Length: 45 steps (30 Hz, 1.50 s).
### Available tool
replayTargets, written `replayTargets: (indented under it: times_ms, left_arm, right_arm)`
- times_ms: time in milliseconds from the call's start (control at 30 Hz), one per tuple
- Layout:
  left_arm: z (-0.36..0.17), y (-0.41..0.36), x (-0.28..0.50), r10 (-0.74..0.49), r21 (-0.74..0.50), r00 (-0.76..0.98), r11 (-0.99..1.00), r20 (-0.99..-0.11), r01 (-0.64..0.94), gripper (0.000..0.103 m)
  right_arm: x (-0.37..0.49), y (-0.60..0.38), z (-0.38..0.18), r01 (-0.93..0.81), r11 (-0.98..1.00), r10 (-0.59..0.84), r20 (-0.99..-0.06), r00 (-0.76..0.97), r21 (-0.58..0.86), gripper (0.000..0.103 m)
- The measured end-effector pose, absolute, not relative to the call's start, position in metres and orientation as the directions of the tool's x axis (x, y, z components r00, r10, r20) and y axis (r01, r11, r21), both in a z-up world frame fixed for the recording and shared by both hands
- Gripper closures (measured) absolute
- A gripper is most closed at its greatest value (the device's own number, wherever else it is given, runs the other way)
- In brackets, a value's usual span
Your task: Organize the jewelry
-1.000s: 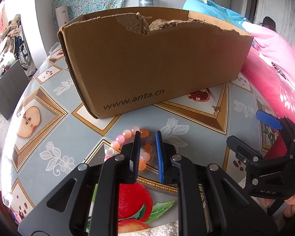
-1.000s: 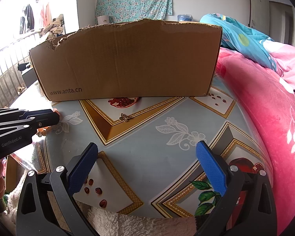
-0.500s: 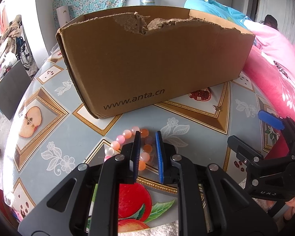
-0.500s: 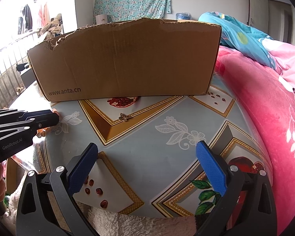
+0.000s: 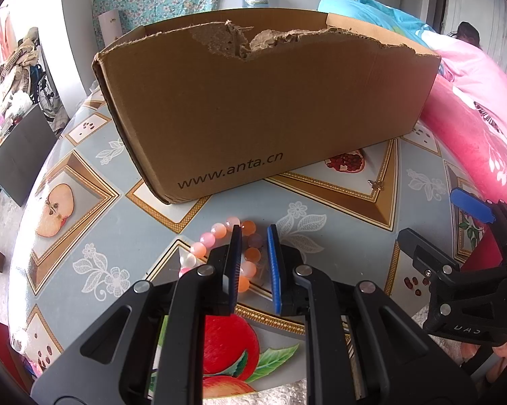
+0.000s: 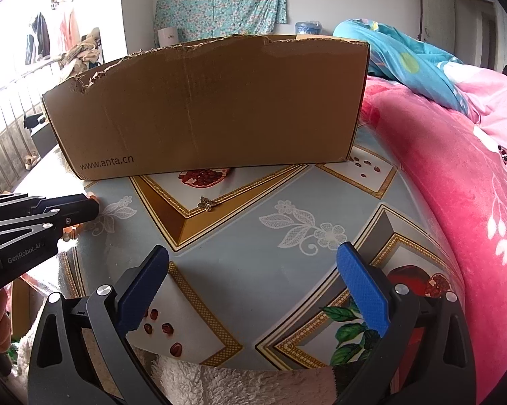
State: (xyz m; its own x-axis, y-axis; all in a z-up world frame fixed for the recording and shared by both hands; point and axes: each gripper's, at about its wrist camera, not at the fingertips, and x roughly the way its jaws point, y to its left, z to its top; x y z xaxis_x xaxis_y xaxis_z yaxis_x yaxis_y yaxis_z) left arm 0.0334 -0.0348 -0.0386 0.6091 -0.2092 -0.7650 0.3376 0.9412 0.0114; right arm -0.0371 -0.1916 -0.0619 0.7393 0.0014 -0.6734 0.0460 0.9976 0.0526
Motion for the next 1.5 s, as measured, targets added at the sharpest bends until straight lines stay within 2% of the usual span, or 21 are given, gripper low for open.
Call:
replayTargets:
  times_ms: [1500]
  left_arm:
    - [-0.039, -0.046, 0.033, -0.182, 0.037, 0.618, 0.945, -0.765, 0.324, 0.089]
  right_arm:
    - [-0.045, -0.188, -0.067, 0.024, 0.999, 0.006, -0.652, 0.758, 0.038, 0.006]
